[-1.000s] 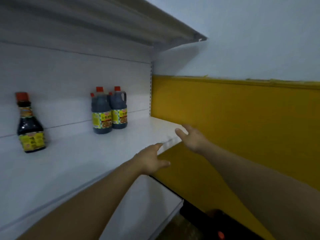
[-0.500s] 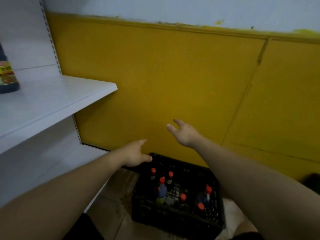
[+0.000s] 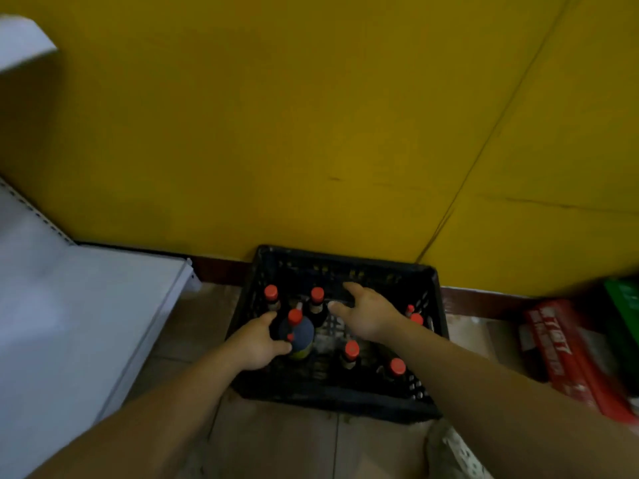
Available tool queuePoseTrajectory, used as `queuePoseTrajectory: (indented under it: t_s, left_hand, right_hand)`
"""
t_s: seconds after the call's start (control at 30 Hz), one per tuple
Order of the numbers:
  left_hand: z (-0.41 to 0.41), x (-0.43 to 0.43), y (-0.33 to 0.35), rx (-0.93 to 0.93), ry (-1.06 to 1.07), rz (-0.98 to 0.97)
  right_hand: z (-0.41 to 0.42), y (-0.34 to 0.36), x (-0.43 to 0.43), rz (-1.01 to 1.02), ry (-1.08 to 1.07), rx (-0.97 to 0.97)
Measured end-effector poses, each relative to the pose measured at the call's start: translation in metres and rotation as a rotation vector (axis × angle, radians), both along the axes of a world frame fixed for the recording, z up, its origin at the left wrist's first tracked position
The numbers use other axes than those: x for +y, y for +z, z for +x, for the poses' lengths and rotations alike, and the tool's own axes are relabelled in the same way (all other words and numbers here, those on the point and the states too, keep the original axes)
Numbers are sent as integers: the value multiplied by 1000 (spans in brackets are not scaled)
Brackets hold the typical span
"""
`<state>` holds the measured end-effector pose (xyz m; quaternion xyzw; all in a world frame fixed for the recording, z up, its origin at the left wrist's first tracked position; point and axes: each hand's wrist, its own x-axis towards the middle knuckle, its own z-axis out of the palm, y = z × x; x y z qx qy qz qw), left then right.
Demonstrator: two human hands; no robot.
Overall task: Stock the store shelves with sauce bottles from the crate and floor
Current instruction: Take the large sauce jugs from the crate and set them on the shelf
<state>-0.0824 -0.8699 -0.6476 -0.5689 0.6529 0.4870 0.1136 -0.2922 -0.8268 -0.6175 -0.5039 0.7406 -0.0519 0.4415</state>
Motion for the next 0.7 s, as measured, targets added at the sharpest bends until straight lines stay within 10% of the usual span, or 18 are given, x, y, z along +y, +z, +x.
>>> queuePoseTrajectory:
  t_s: [0.43,0.7]
  left_hand:
    - [1,-53,-124,-3,-22,158]
    - [6,-35,-122,90,21,127]
  right_hand:
    - [46,-134,-91,-40,670,171]
    - [39,-113,-68,-180,526,61]
